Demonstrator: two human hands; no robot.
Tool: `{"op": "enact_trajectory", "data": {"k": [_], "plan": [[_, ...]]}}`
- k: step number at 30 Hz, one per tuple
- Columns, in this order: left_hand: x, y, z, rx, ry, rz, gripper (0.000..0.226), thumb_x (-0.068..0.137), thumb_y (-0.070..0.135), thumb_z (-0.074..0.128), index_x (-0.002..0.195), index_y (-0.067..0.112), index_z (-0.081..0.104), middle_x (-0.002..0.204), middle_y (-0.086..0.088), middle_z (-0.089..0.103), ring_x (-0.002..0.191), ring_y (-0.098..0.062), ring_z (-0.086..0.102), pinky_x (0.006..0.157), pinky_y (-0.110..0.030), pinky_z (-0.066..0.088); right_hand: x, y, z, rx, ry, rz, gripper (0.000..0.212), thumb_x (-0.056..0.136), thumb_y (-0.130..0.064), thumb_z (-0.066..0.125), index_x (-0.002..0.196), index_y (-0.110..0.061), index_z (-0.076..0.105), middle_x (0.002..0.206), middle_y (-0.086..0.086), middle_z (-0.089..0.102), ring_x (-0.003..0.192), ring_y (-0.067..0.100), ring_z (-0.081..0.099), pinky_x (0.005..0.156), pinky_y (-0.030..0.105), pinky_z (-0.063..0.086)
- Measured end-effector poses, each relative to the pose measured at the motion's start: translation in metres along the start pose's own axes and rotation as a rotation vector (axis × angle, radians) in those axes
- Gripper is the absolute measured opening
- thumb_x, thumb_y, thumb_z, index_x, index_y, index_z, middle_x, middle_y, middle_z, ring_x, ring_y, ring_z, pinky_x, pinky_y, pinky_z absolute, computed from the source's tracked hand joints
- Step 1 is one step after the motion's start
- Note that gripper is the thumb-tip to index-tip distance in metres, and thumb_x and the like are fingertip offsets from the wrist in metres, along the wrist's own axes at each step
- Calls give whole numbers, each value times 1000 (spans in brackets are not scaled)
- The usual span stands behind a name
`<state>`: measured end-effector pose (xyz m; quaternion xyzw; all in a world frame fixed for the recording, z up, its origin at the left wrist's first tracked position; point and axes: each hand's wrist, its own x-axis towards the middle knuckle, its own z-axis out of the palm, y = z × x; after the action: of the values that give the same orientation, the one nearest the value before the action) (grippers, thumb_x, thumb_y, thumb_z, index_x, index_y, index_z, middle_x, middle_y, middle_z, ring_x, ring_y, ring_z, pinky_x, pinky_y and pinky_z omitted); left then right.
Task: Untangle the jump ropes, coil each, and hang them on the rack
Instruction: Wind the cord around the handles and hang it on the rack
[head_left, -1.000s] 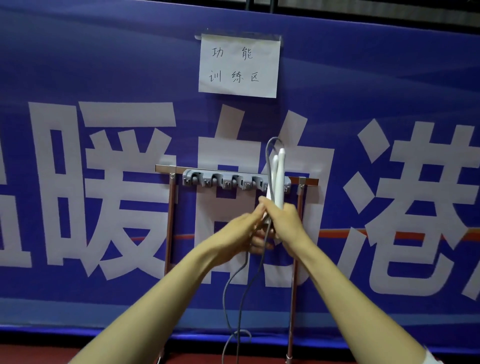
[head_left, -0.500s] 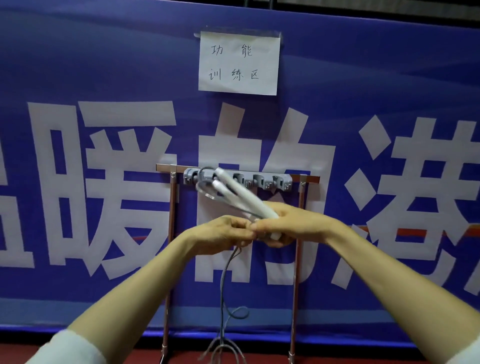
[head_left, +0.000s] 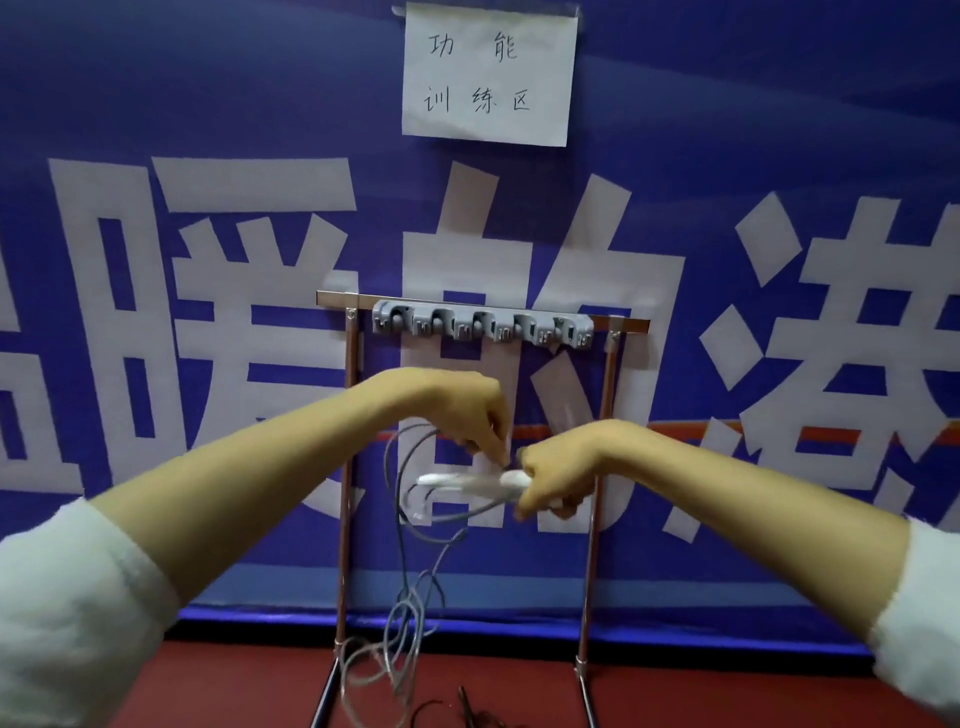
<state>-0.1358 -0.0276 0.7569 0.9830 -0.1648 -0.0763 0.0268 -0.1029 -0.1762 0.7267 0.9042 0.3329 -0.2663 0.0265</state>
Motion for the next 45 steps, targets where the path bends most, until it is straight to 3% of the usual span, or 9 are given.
{"op": "enact_trajectory", "data": {"k": [5, 9, 12, 16, 23, 28, 31, 37, 45], "plan": [[7, 0, 33, -131, 461, -21, 21, 95, 30, 59, 92, 9, 59, 78, -2, 62, 70, -24, 64, 67, -38, 56, 10, 11, -10, -272, 423, 206, 28, 92, -23, 51, 112, -4, 59, 85, 7, 60, 69, 22, 56, 62, 33, 45], [4, 19, 48, -1205, 503, 21, 18, 98, 14, 55, 82, 8, 48, 69, -8, 55, 48, -13, 53, 50, -27, 51, 13, 10, -11, -288, 786, 235, 27, 99, -22, 46, 118, -4, 52, 117, 14, 60, 100, 34, 59, 73, 38, 40], [5, 22, 53, -1561, 356, 49, 37, 103, 29, 44, 74, 13, 61, 66, -2, 52, 49, -8, 32, 51, -20, 30, 12, 10, -7, -256, 921, 235, 25, 99, -18, 48, 117, -1, 46, 117, 18, 60, 105, 37, 59, 71, 38, 39], [8, 21, 59, -1552, 373, 58, 35, 103, 37, 40, 95, 12, 62, 59, 6, 48, 45, -4, 26, 46, -16, 23, 3, 10, -7, -157, 943, 185, 25, 97, -16, 50, 116, -1, 44, 114, 19, 60, 102, 38, 60, 70, 38, 41], [3, 27, 62, -1439, 536, 128, 32, 88, 36, 64, 88, 4, 59, 54, 5, 49, 48, -7, 34, 49, -16, 27, -4, 14, -6, 133, 926, 91, 19, 94, -23, 56, 103, -10, 46, 101, 11, 60, 84, 27, 61, 71, 41, 52], [-1, 38, 59, -1183, 766, 255, 24, 99, 15, 53, 77, 5, 58, 48, 13, 47, 44, 1, 43, 48, -6, 36, -6, 7, -7, 239, 945, 74, 16, 90, -12, 58, 103, -6, 54, 98, 13, 62, 85, 30, 63, 71, 39, 53], [-7, 31, 56, -1226, 677, 240, 24, 99, 20, 53, 83, 2, 58, 49, 13, 49, 46, 1, 45, 49, -11, 33, -14, 3, -11, 350, 986, -10, 8, 89, -5, 52, 93, -10, 56, 73, 0, 58, 62, 12, 56, 53, 21, 46], [-6, 4, 64, -1264, 620, 35, 60, 68, 51, 74, 97, -1, 70, 81, -11, 56, 66, -13, 43, 55, -21, 32, -29, 4, -4, 355, 781, -180, 15, 85, -16, 64, 94, -5, 60, 68, 1, 62, 56, 11, 53, 53, 27, 43], [2, 1, 70, -1490, 496, 220, 15, 87, 22, 64, 86, 7, 64, 62, 1, 41, 47, -3, 27, 46, -16, 24, -38, 2, 2, 721, 653, -440, 40, 83, -37, 71, 102, -4, 58, 63, 3, 53, 50, 10, 42, 45, 21, 32]]}}
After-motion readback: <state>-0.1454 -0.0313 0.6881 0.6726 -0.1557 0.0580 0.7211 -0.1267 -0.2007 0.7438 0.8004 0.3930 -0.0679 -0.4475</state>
